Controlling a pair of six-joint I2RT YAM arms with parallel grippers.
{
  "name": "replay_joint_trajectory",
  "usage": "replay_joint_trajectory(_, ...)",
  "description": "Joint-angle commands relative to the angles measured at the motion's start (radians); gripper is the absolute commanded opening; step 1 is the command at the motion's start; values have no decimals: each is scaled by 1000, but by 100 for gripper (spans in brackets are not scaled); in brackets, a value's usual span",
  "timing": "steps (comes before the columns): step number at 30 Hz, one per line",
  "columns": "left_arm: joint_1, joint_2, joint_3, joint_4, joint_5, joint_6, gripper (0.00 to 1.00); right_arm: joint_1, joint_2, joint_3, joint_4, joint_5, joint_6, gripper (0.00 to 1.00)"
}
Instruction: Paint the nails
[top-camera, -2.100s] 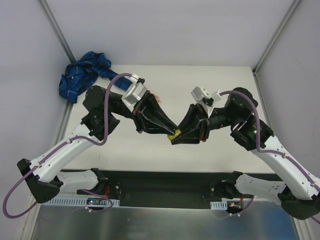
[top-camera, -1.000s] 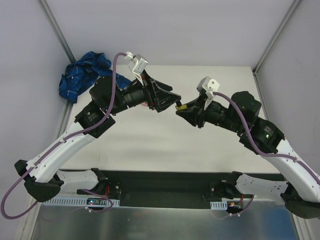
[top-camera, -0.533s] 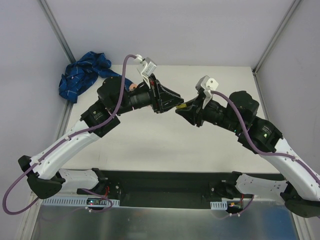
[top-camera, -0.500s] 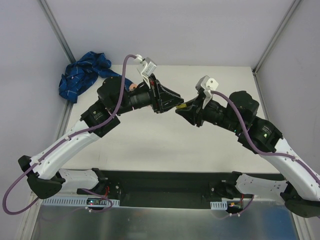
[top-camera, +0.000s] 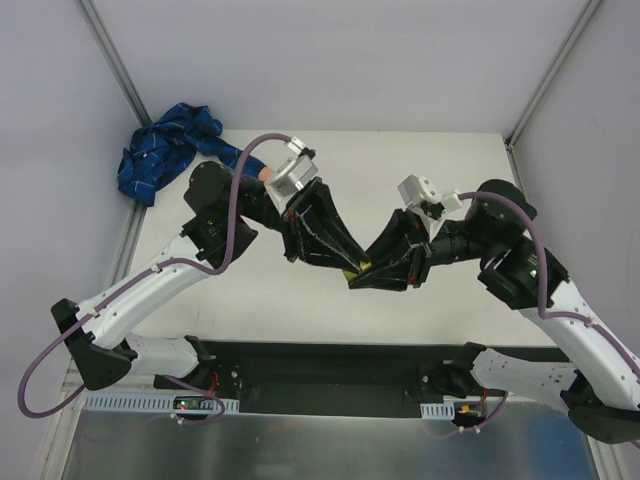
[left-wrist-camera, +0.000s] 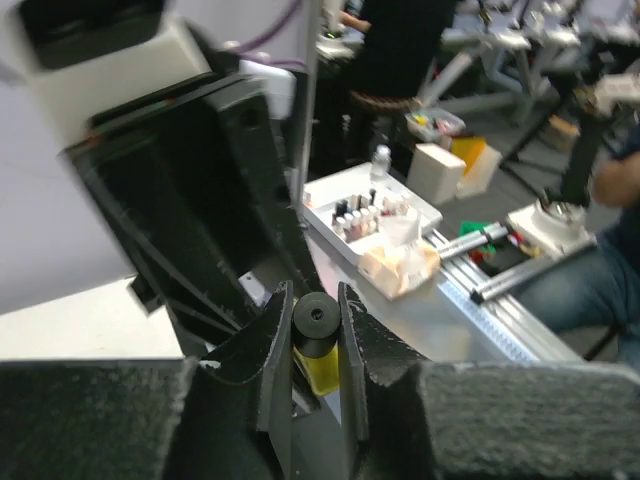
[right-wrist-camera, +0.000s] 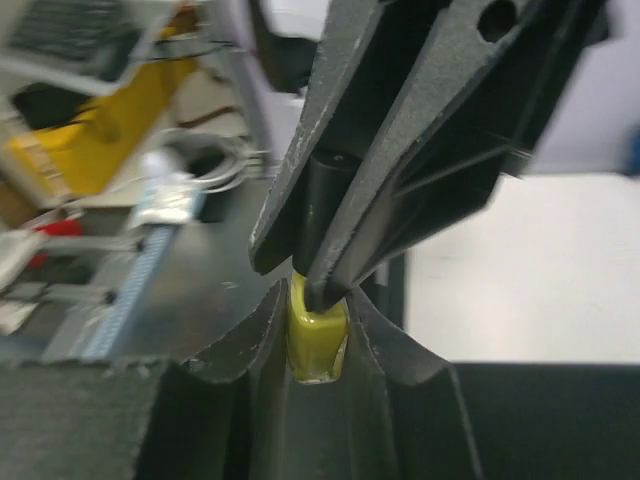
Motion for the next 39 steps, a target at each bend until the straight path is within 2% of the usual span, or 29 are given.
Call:
replay_joint_trajectory(1, -27, -9, 27, 6, 202, 42, 0, 22, 34, -33, 348, -378, 106, 0)
replay_joint_trajectory(2, -27, -16, 33, -103, 171, 83, 0, 13, 32, -31, 348, -361, 112, 0)
replay_joint_trajectory(4, -18, -32, 44, -182, 103, 162, 0, 3, 23, -36, 347, -341, 118, 0)
replay_joint_trajectory(7, 8, -70, 63, -362, -77, 256, 39, -12, 15, -24, 303, -278, 77, 0)
replay_joint_trajectory(8, 16, -99, 63, -394, -171, 272, 56, -13, 17, -13, 246, -223, 37, 0)
replay_joint_trajectory(9, 31, -115, 60, -447, -230, 282, 62, -13, 15, -2, 147, -186, 2, 0)
replay_joint_trajectory(11, 34, -168, 38, -477, -335, 301, 69, -13, 17, 22, 79, -66, -81, 0)
replay_joint_trajectory(12, 36, -181, 35, -498, -441, 304, 73, -15, 17, 27, 16, -12, -101, 0)
replay_joint_trajectory(13, 34, -191, 30, -503, -477, 298, 74, -13, 18, 28, 2, 30, -139, 0)
replay_joint_trajectory(14, 36, -200, 33, -509, -514, 290, 79, -13, 26, 38, -35, 134, -151, 0)
replay_joint_trajectory(16, 36, -202, 44, -528, -614, 255, 91, -15, 37, 47, -56, 244, -164, 0)
replay_joint_trajectory(17, 34, -201, 49, -540, -654, 247, 92, -7, 46, 56, -72, 350, -175, 0)
replay_joint_trajectory(18, 34, -201, 47, -551, -751, 223, 91, -1, 49, 59, -73, 401, -179, 0)
replay_joint_trajectory(19, 34, -202, 43, -552, -789, 212, 90, 8, 50, 61, -75, 450, -185, 0)
replay_joint_trajectory(20, 33, -202, 40, -552, -815, 203, 89, 32, 55, 64, -77, 545, -201, 0)
replay_joint_trajectory(24, 24, -181, 38, -552, -867, 174, 88, 82, 73, 78, -93, 740, -216, 0)
replay_joint_trajectory(28, 7, -142, 44, -552, -907, 183, 87, 99, 67, 65, -83, 785, -214, 0)
replay_joint_trajectory(32, 1, -116, 52, -587, -926, 186, 77, 109, 64, 64, -77, 802, -208, 0)
replay_joint_trajectory(37, -21, -89, 61, -618, -944, 195, 70, 115, 66, 67, -75, 803, -207, 0)
replay_joint_trajectory(38, -21, -84, 61, -618, -944, 195, 65, 118, 67, 67, -75, 802, -207, 0)
replay_joint_trajectory(39, -22, -82, 66, -621, -935, 198, 48, 118, 67, 70, -75, 800, -207, 0)
